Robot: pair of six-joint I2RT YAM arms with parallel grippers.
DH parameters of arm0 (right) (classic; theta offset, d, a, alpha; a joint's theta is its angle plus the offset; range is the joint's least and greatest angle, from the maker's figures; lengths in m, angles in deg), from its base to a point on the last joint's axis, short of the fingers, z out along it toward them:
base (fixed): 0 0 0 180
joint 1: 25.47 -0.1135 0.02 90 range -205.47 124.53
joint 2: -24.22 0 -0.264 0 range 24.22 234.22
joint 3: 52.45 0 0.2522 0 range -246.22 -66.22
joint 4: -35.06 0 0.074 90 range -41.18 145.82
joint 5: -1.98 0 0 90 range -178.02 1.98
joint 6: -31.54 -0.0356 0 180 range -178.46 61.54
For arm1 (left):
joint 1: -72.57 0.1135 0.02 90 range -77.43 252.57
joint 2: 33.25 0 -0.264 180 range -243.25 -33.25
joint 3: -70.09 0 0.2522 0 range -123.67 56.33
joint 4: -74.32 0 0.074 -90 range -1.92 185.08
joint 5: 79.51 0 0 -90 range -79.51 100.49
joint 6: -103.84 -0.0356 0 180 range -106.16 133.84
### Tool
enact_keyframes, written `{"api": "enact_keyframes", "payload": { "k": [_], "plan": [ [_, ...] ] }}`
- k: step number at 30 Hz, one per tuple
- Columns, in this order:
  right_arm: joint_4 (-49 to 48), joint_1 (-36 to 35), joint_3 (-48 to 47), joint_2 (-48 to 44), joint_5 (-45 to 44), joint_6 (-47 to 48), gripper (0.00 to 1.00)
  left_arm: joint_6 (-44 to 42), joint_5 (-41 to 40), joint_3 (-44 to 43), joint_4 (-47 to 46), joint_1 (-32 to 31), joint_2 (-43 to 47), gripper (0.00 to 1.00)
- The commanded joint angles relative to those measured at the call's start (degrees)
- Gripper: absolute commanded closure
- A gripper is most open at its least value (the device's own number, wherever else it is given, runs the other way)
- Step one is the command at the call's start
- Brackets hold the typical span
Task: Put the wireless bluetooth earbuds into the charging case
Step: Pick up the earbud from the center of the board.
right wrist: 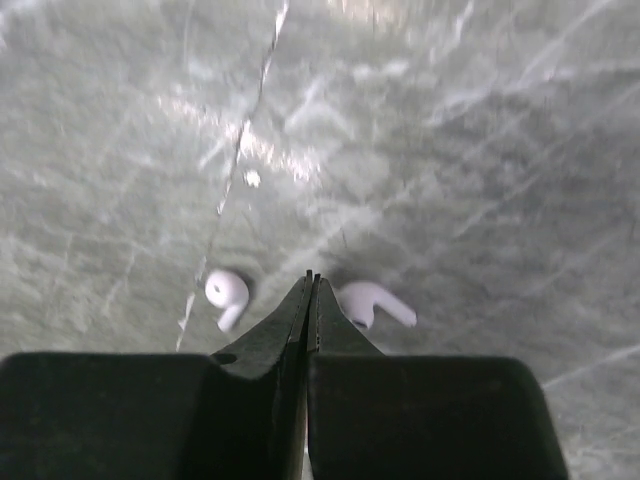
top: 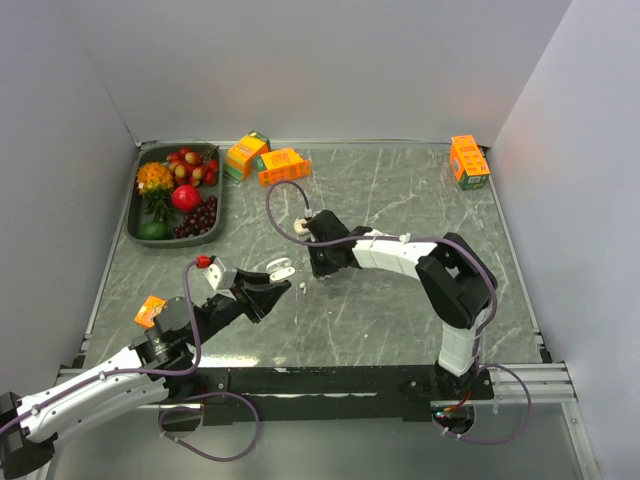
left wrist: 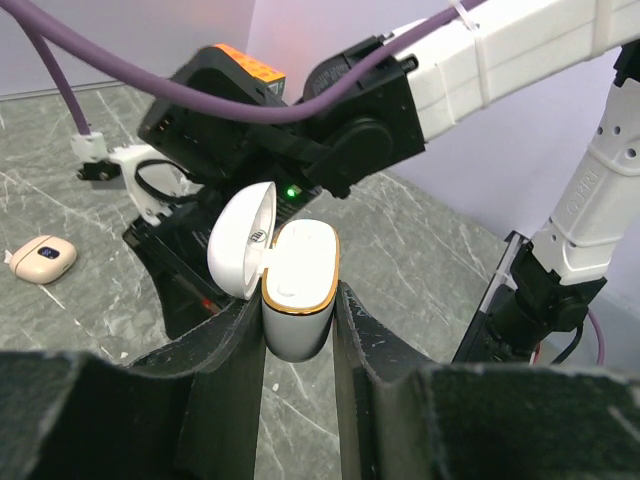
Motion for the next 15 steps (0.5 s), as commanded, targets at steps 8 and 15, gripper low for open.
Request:
{"api": "enact_keyframes", "payload": {
  "k": [8,15],
  "plan": [
    [2.27,1.62,-4.45,-4.22,-1.43,7.00,0.57,-0.40,-0.98,-2.72,-1.09,-0.33,0.14,0.99],
    [4.21,1.62,-0.59,-7.03,1.29,13.77,0.52,-0.40,-0.19,-2.54,-1.97,-0.42,-0.38,0.99]
  ]
}}
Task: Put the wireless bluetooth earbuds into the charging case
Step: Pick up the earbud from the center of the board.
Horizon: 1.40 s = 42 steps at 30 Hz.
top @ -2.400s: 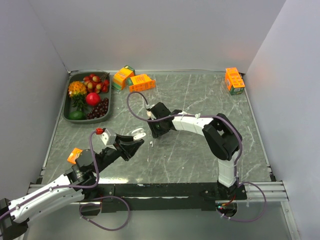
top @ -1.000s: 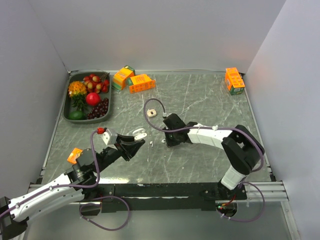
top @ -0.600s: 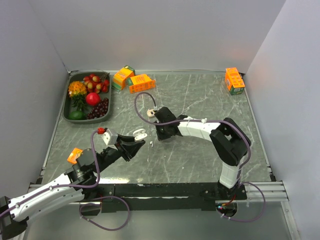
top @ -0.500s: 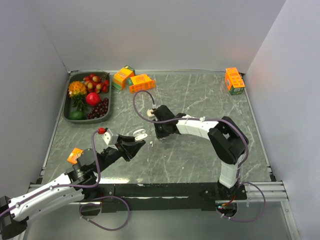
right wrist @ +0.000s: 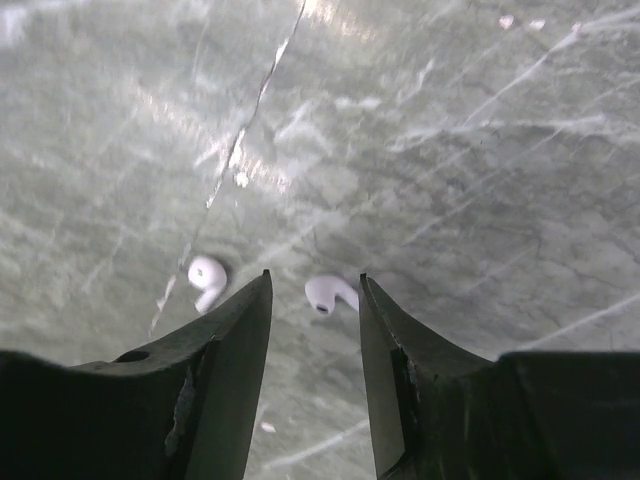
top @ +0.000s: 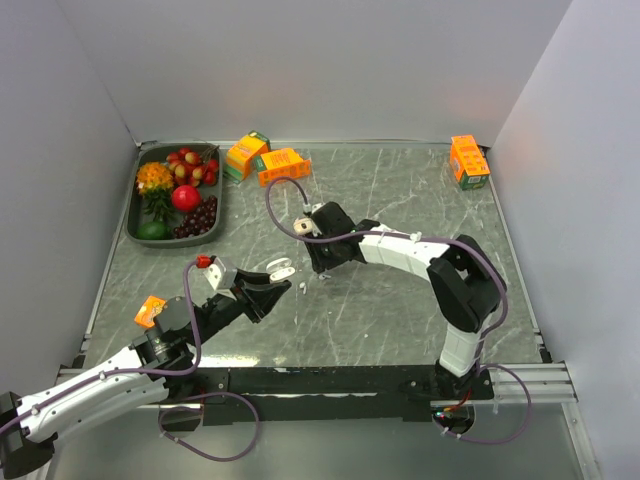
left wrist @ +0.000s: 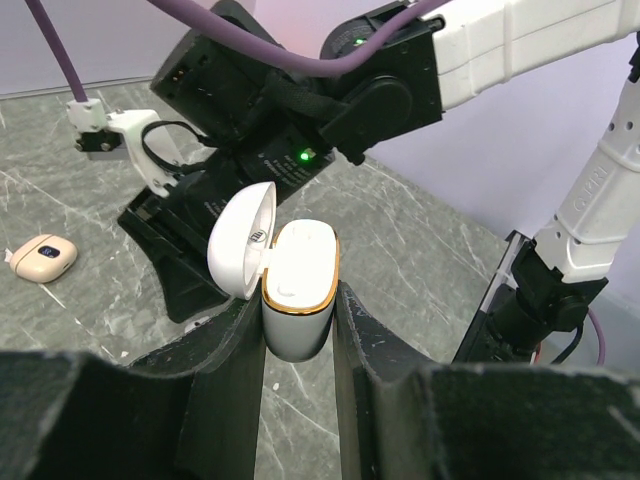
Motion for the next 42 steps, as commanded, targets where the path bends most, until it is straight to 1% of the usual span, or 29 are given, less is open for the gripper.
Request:
{"api": "enact_keyframes", "payload": {
  "k": [1,11,15,28,34,39,42],
  "plan": [
    [-0.44,0.14,2.85,-5.28,1.54,5.10,0.52,-0.26,0.16,-2.43,-2.14,-0.33,-0.32,0.99],
    [-3.17,-1.88,3.82,-3.53,1.10,10.28,0.53,-0.44,0.60,-2.61,-1.97,-0.33,-0.41,0.99],
    [-3.00,-2.50,2.51,-2.04,1.45,11.78,0.53,-0.44,0.60,-2.78,-1.62,-0.42,-0.49,0.99],
    [-4.58,-2.68,3.29,2.18,1.63,13.19,0.54,-0.44,0.60,-2.96,-1.27,-0.33,-1.02,0.99],
    [-5.46,-2.68,4.08,2.71,1.63,12.84,0.59,-0.26,0.43,-3.05,-1.00,-0.42,-1.11,0.99],
    [-5.64,-2.68,4.35,2.62,1.10,12.66,0.65,-0.26,0.51,-3.05,-1.09,-0.42,-1.28,0.99],
    [-5.64,-2.68,4.70,2.36,0.84,12.49,0.67,-0.26,0.51,-3.13,-1.00,-0.42,-1.37,0.99]
  ]
}}
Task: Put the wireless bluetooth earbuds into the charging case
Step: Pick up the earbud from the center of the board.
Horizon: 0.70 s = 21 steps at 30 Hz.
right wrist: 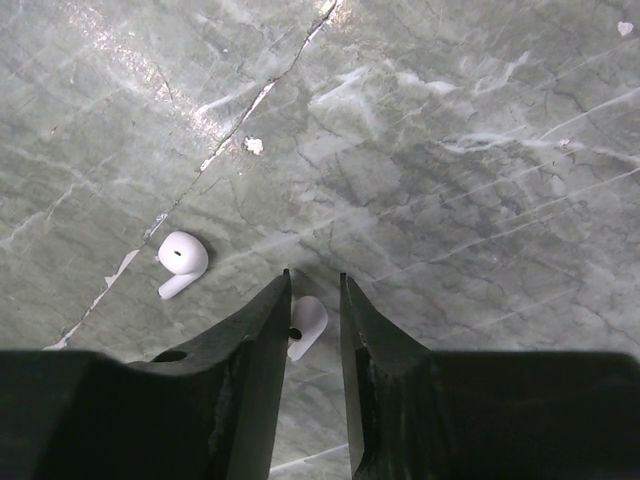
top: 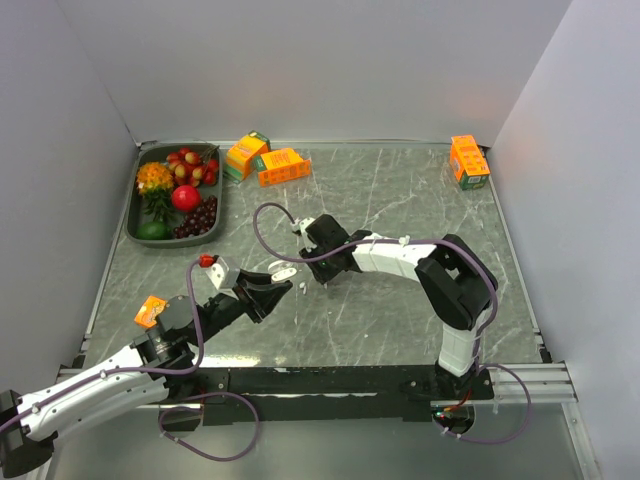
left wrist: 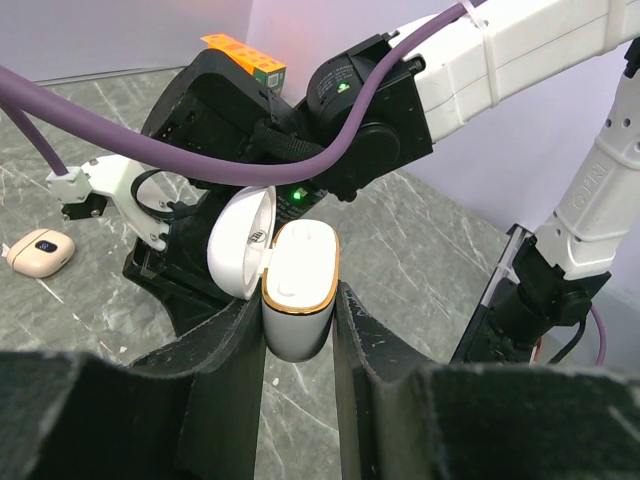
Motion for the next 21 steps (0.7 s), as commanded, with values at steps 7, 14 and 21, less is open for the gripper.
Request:
{"api": "enact_keyframes", "payload": {
  "k": [7,14,21],
  "plan": [
    [-2.14,-0.21,2.70,-2.26,-0.10,-2.96,0.55,-0.09,0.25,-2.76,-1.31,-0.35,-0.02,0.99],
    [-1.53,-0.21,3.31,-3.41,-0.27,-4.81,0.55,-0.09,0.34,-2.94,-1.13,-0.27,-0.10,0.99],
    [-0.74,-0.29,4.98,-4.37,-3.35,-8.14,0.59,0.00,0.08,-2.94,-1.04,-0.35,-0.01,0.99]
  ]
}}
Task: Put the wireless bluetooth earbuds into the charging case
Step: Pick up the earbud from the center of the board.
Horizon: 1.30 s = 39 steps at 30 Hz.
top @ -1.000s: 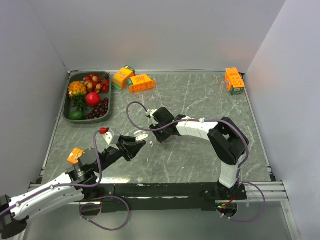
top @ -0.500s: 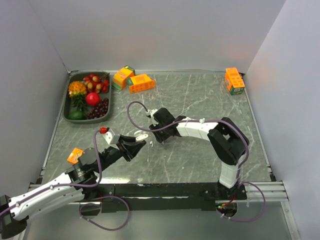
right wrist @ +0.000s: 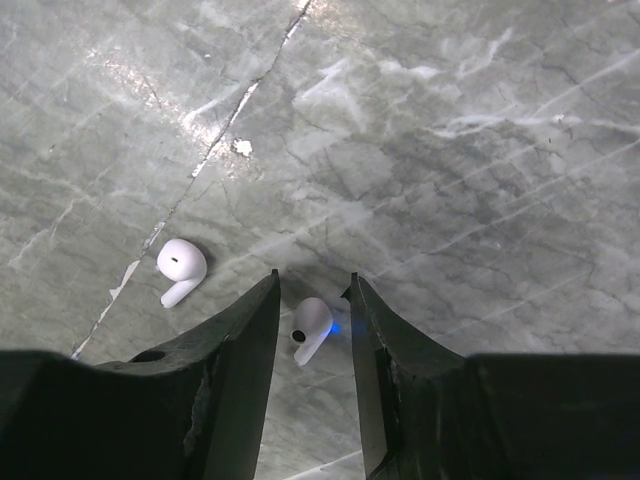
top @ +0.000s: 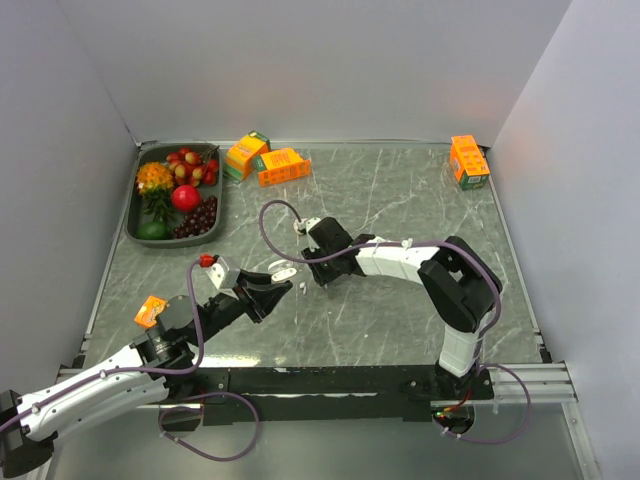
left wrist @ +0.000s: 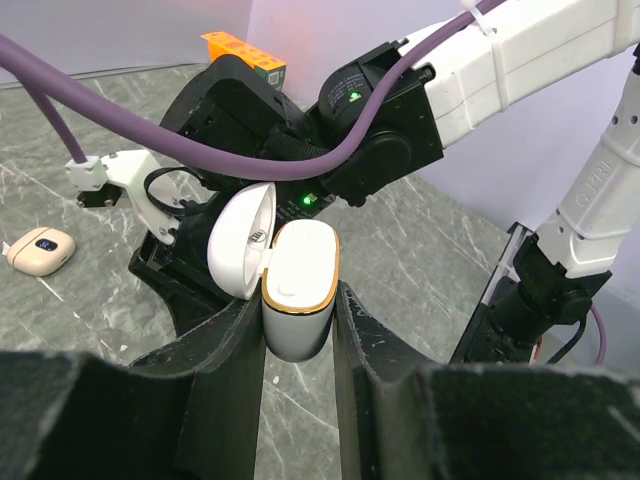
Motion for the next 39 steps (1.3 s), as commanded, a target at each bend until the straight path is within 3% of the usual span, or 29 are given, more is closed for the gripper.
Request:
{"api": "enact_keyframes", "payload": {
  "k": [1,23,39],
  "plan": [
    [2.74,-0.21,1.99,-3.30,-2.24,-4.14,0.59,-0.02,0.08,-2.59,-1.64,-0.44,-0.02,0.99],
    [5.90,-1.17,0.94,-2.69,-3.47,-11.98,0.68,0.15,0.52,-2.68,-1.99,-0.53,-0.37,0.99],
    [6.08,-1.35,1.11,-8.65,-5.23,-12.42,0.99,0.33,0.08,-2.59,-2.51,-0.62,-0.45,0.99]
  ]
}}
